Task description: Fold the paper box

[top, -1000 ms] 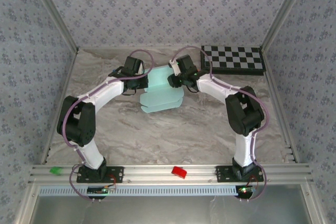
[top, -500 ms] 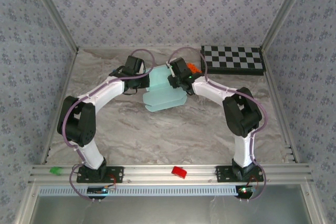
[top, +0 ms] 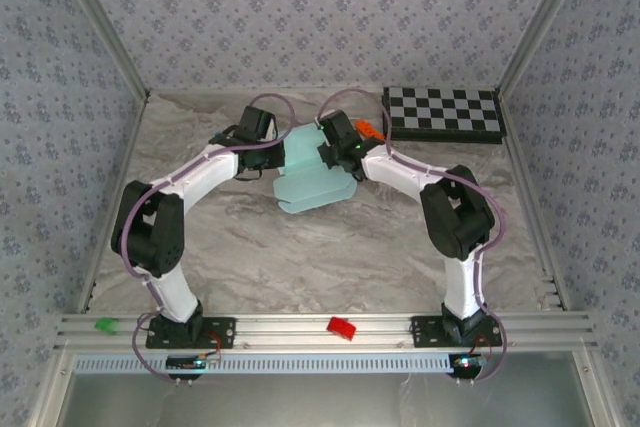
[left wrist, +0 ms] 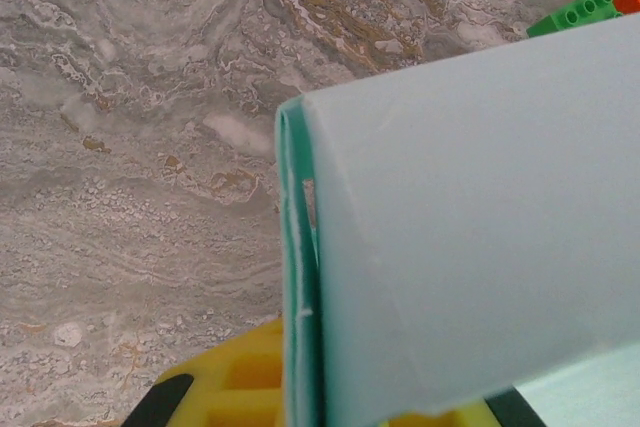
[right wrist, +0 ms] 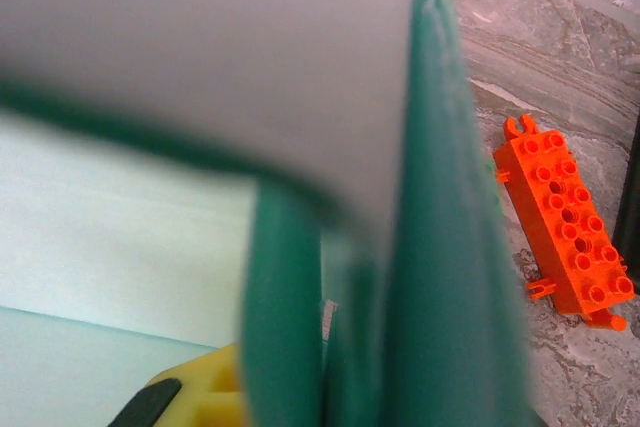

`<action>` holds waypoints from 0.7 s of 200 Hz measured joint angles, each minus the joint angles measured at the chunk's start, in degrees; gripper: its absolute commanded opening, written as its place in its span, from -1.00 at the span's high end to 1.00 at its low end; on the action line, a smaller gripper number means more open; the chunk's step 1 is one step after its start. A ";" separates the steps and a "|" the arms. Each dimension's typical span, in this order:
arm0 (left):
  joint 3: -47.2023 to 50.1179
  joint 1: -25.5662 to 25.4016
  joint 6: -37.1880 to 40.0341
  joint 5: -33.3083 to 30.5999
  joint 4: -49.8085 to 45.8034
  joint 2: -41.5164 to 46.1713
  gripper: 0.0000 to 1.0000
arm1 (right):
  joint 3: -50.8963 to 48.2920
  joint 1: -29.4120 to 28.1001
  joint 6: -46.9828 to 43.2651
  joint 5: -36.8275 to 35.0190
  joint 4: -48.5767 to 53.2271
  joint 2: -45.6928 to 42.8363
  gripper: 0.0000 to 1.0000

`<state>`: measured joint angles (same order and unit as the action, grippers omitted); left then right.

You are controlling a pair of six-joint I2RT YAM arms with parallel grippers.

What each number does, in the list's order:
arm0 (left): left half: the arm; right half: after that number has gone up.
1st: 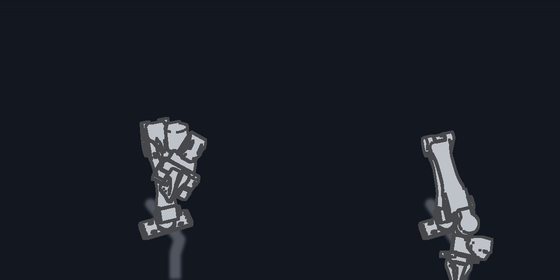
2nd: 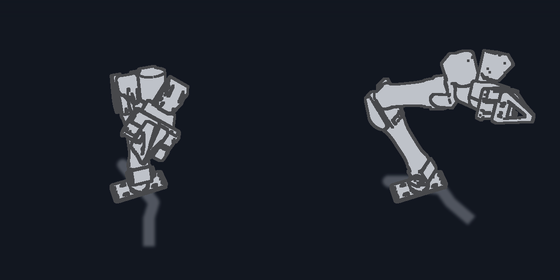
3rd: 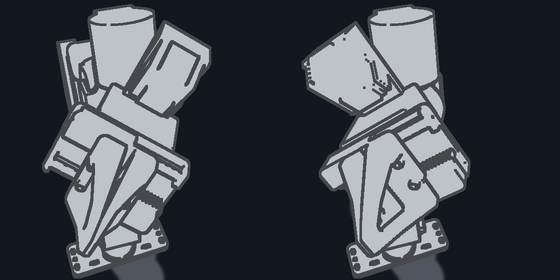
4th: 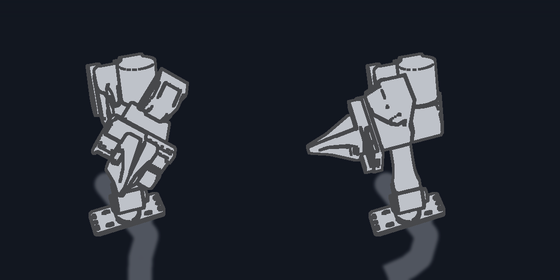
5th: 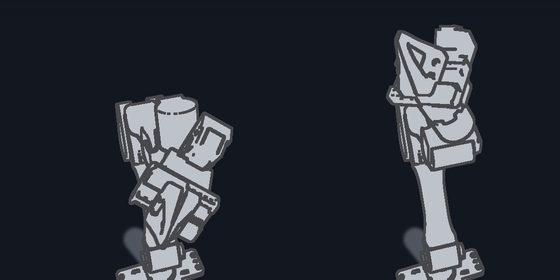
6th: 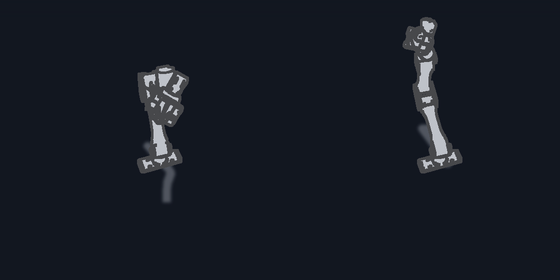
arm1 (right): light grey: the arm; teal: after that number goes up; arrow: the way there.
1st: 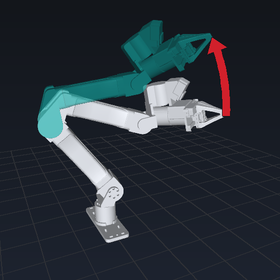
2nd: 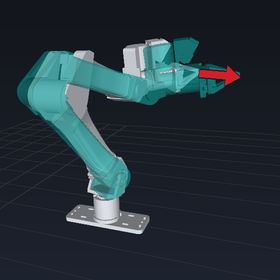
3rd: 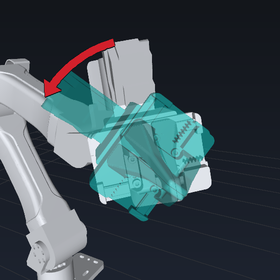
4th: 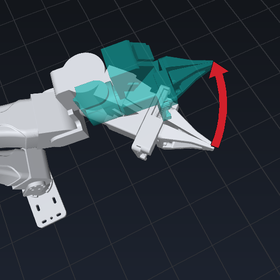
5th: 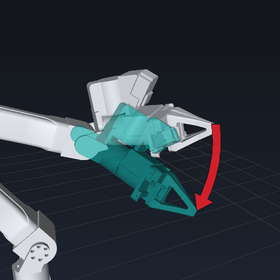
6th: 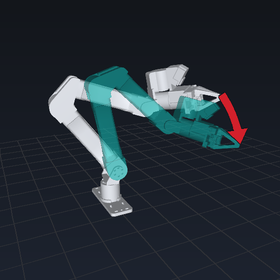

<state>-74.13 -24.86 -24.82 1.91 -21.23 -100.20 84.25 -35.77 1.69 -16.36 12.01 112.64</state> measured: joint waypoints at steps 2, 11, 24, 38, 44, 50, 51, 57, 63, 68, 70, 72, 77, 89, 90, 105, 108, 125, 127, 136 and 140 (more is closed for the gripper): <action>0.00 0.00 -0.11 0.00 0.00 -0.02 1.00 | 0.02 0.00 0.02 -0.02 0.02 0.02 0.76; 0.00 0.00 -0.20 0.00 -0.02 -0.07 1.00 | 0.28 0.00 0.24 -0.28 0.22 0.28 0.78; 0.00 -0.02 -0.35 0.07 0.00 -0.11 1.00 | 0.70 0.00 0.48 -0.81 0.42 0.72 0.79; 0.00 0.00 -0.35 0.15 0.00 -0.13 1.00 | 1.31 -0.07 0.85 -1.36 0.79 1.25 0.79; 0.00 0.00 -0.35 0.15 0.00 -0.17 1.00 | 1.64 -0.11 0.92 -1.62 1.03 1.49 0.80; 0.00 0.00 -0.37 0.15 0.02 -0.22 1.00 | 1.95 -0.17 1.07 -1.97 1.20 1.73 0.81; 0.00 0.00 -0.37 0.15 0.04 -0.24 1.00 | 1.99 -0.20 1.07 -1.99 1.25 1.75 0.81; 0.00 0.00 -0.39 0.15 0.04 -0.33 1.00 | 2.29 -0.28 1.29 -2.32 1.55 1.97 0.82; 0.02 0.00 -0.42 0.13 0.07 -0.42 1.00 | 2.43 -0.35 1.40 -2.56 1.68 2.16 0.83; 0.00 0.00 -0.55 0.15 0.07 -0.44 1.00 | 2.51 -0.39 1.53 -2.78 1.79 2.29 0.84; 0.00 0.00 -0.55 0.17 0.07 -0.46 1.00 | 2.56 -0.44 1.57 -2.84 1.86 2.36 0.84; 0.00 0.00 -0.57 0.15 0.02 -0.48 1.00 | 2.60 -0.48 1.64 -2.89 1.92 2.40 0.85; 0.00 0.00 -0.59 0.13 -0.02 -0.48 1.00 | 2.73 -0.55 1.77 -3.19 1.99 2.60 0.86; 0.00 0.00 -0.68 0.13 -0.04 -0.61 1.00 | 2.97 -0.72 1.99 -3.82 2.12 2.91 0.92; 0.00 0.00 -0.70 0.13 -0.04 -0.63 1.00 | 2.99 -0.74 1.97 -3.89 2.14 2.93 0.92; 0.00 0.00 -0.76 0.15 0.04 -0.87 1.00 | 3.13 -1.01 2.16 -4.61 2.43 3.06 0.99; 0.00 0.00 -0.79 0.15 0.02 -0.98 1.00 | 3.13 -1.05 2.19 -4.79 2.51 3.08 1.00; 0.02 0.00 -0.81 0.15 0.02 -1.27 1.00 | 3.32 -1.31 2.60 -5.57 2.97 3.30 1.00; 0.00 0.00 -0.83 0.13 0.02 -1.29 1.00 | 3.34 -1.31 2.62 -5.64 2.99 3.30 1.00; 0.02 0.00 -0.85 0.13 0.02 -1.29 1.00 | 3.34 -1.42 2.93 -5.99 3.06 3.39 1.00; 0.00 0.00 -0.92 0.13 0.02 -1.29 1.00 | 3.34 -1.49 3.04 -6.14 3.08 3.41 1.00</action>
<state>-74.13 -24.86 -25.74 2.04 -21.21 -101.49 87.59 -37.26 4.73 -22.50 15.09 116.05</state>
